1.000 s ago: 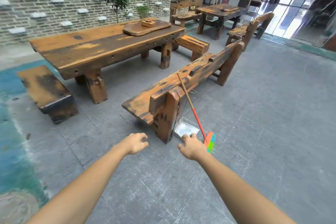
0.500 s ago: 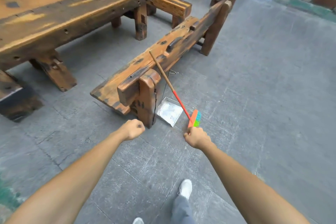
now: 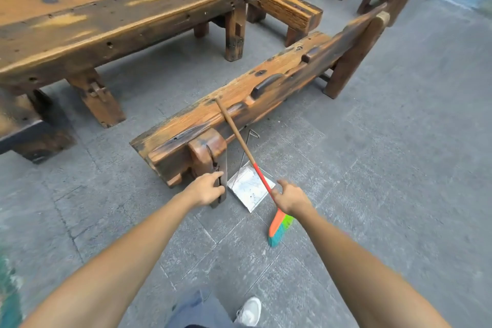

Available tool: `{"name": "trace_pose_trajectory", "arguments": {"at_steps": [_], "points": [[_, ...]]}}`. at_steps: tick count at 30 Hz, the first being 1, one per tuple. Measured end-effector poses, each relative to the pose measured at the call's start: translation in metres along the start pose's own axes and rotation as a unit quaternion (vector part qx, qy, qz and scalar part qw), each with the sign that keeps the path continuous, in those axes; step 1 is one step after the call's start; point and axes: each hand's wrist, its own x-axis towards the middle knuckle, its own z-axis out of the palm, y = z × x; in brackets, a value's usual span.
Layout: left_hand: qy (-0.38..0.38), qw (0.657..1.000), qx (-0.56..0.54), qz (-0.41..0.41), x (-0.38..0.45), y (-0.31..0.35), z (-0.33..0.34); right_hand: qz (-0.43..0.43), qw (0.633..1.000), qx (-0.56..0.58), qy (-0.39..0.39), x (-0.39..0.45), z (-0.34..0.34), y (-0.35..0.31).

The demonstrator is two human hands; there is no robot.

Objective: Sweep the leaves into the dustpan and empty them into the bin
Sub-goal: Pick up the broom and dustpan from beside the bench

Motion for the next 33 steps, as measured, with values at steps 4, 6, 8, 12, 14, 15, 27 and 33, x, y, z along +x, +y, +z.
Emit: {"name": "trace_pose_trajectory", "arguments": {"at_steps": [4, 6, 8, 12, 14, 15, 27, 33], "points": [[0.013, 0.998, -0.064, -0.025, 0.040, 0.019, -0.010, -0.019, 1.000, -0.008, -0.019, 0.052, -0.023, -0.011], [0.012, 0.994, -0.098, -0.055, 0.072, 0.024, -0.013, -0.026, 0.999, -0.014, -0.038, 0.088, -0.032, -0.018], [0.005, 0.988, -0.130, -0.080, 0.104, 0.026, -0.016, -0.037, 0.998, -0.016, -0.049, 0.118, -0.041, -0.027], [-0.042, 0.961, -0.239, -0.133, 0.185, 0.029, -0.028, -0.032, 0.997, 0.010, -0.070, 0.189, -0.053, -0.043], [-0.052, 0.940, -0.303, -0.151, 0.220, 0.031, -0.032, -0.023, 0.994, 0.051, -0.095, 0.220, -0.053, -0.050], [-0.048, 0.924, -0.343, -0.164, 0.237, 0.034, -0.036, -0.009, 0.990, 0.084, -0.112, 0.237, -0.053, -0.054], [0.048, 0.751, -0.618, -0.228, 0.339, 0.038, -0.034, 0.197, 0.870, 0.358, -0.275, 0.335, -0.014, -0.076], [0.056, 0.803, -0.564, -0.185, 0.310, 0.080, -0.024, 0.336, 0.747, 0.495, -0.290, 0.348, -0.015, -0.059]]}}
